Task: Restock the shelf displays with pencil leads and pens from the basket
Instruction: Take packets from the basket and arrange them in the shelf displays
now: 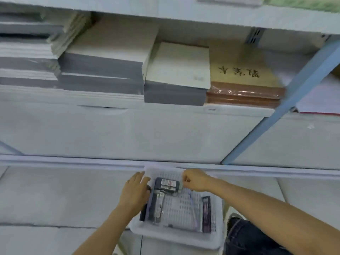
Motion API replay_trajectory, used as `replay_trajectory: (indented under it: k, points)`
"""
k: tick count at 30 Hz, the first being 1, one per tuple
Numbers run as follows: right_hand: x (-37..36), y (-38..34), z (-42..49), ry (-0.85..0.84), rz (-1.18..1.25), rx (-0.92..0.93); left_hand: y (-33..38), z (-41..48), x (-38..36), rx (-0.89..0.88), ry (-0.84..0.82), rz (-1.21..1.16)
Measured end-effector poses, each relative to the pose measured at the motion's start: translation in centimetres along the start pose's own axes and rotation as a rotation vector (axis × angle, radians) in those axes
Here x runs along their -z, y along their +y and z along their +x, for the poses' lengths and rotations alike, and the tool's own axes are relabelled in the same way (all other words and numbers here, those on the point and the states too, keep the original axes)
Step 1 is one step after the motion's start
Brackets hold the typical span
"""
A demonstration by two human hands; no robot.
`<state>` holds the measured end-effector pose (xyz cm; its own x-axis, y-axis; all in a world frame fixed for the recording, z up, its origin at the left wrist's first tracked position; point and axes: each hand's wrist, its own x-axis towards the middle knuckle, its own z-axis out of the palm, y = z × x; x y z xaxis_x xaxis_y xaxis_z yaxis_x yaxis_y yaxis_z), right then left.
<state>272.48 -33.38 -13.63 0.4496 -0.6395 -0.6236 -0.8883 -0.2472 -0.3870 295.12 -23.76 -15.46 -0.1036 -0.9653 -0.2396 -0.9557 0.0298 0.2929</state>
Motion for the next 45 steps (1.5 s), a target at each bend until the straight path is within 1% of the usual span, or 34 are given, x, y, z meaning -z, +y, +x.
replay_trajectory:
  k: [2,4,7,9,11,13,15,16,17,19,20,21,23,25,26,28,30,31,32,35,37,39,42,45]
  points:
    - [-4.1,2.0,1.2,-0.026,0.022,-0.134,-0.8,-0.7,-2.0,0.044,-0.087,-0.057]
    - [-7.3,3.4,1.4,0.008,0.094,-0.223,-1.1,-1.3,-3.2,0.071,-0.109,-0.14]
    - [-10.7,4.3,1.6,0.149,0.192,-0.251,-0.9,-1.9,-4.6,0.093,-0.046,-0.175]
    - [-11.9,4.4,2.0,0.182,0.196,-0.268,-0.7,-2.3,-5.3,0.101,-0.009,-0.175]
    - [-11.9,4.5,2.3,0.165,0.164,-0.241,-0.5,-2.8,-5.6,0.121,0.012,-0.157]
    - [-11.1,4.8,2.4,0.096,0.135,-0.125,-0.4,-3.1,-5.8,0.151,0.024,-0.151]
    - [-9.8,4.9,2.2,0.058,0.169,0.0,-0.2,-3.1,-5.6,0.177,0.02,-0.102]
    - [-8.9,4.8,2.1,0.087,0.222,0.033,-0.1,-3.0,-5.4,0.177,0.036,-0.068]
    - [-7.9,4.8,1.9,0.153,0.285,0.043,0.2,-2.8,-5.1,0.163,0.064,-0.027]
    - [-5.4,5.2,1.6,0.344,0.37,0.036,0.8,-2.1,-4.4,0.115,0.138,0.086]
    - [-4.2,5.7,1.3,0.427,0.382,0.032,1.2,-1.6,-4.2,0.102,0.184,0.114]
    - [-3.0,6.4,0.9,0.489,0.385,0.028,1.6,-1.0,-4.0,0.084,0.196,0.104]
    - [-1.3,8.4,-0.2,0.515,0.352,-0.004,2.9,0.2,-3.9,0.021,0.13,0.016]
    - [-1.1,10.9,-1.4,0.505,0.281,-0.117,4.6,1.4,-4.8,-0.024,-0.01,-0.138]
    - [-1.5,12.0,-1.9,0.494,0.268,-0.181,5.7,2.0,-5.4,-0.007,-0.086,-0.243]
    - [-2.7,13.7,-2.4,0.452,0.377,-0.24,8.1,2.9,-7.0,0.06,-0.247,-0.438]
    - [-4.1,14.3,-2.2,0.404,0.487,-0.21,10.8,3.6,-9.0,0.109,-0.421,-0.586]
    - [-4.6,14.4,-2.0,0.398,0.51,-0.198,12.2,3.7,-9.9,0.147,-0.48,-0.668]
    - [-4.9,14.4,-1.7,0.395,0.531,-0.202,13.5,3.9,-10.8,0.203,-0.504,-0.769]
    - [-5.2,14.4,-1.2,0.372,0.631,-0.209,16.6,4.4,-12.6,0.434,-0.481,-1.082]
    - [-5.2,14.6,-1.2,0.348,0.671,-0.205,17.8,4.9,-13.4,0.54,-0.452,-1.121]
    - [-5.3,14.8,-1.2,0.35,0.717,-0.183,18.1,5.1,-14.1,0.555,-0.425,-1.074]
    - [-5.4,14.9,-1.2,0.344,0.751,-0.162,18.2,4.9,-14.6,0.499,-0.373,-0.961]
    - [-5.3,14.9,-1.3,0.333,0.763,-0.163,18.4,4.9,-14.9,0.456,-0.365,-0.91]
